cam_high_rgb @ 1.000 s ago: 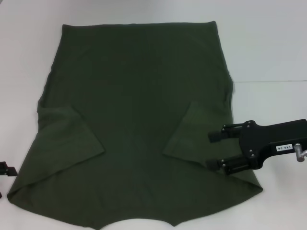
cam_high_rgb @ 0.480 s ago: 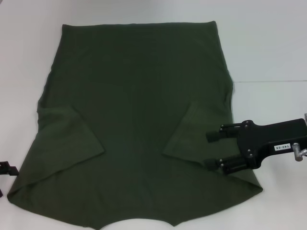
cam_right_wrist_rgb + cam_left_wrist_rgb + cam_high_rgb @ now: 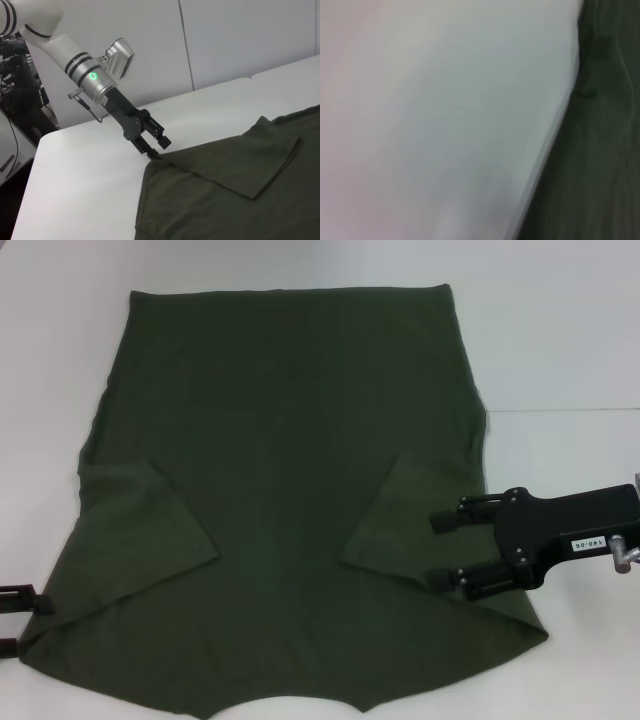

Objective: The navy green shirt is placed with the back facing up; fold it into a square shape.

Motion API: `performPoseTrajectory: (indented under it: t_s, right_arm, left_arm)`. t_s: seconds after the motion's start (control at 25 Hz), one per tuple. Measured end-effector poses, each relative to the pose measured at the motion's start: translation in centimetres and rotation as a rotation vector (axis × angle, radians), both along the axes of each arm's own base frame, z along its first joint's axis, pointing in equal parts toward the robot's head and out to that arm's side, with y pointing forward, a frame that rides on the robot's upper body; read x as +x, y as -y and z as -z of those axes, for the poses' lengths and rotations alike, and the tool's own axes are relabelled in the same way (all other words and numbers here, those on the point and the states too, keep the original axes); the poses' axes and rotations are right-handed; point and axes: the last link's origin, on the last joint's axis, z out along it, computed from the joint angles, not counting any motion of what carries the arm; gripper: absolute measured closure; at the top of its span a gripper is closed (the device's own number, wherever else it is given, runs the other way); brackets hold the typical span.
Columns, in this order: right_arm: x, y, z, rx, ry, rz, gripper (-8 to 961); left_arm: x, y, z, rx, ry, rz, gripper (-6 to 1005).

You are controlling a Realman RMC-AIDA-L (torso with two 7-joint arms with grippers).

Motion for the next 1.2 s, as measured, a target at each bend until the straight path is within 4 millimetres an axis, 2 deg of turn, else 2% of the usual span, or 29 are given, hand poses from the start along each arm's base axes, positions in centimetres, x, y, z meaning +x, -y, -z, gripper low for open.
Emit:
performPoseTrajectory:
  t_s: [0.48,0.84,1.2]
  right_arm:
    - [0.0,0.0,-0.1,0.004,-0.003,0.001,54]
    - [0.1,0.0,-0.1,0.005,-0.002,0.002,54]
    - [0.0,-0.1,-0.1,0.008,-0.002,0.002,54]
  left_arm:
    - [1.2,-0.8,1.3,-0.039,0.034,0.041,217]
    - [3.3,-2.4,2.6,-0.055,0.083,0.105,214]
    - [5.3,-4.2,3.0,-0.048,0.108,0.162,214]
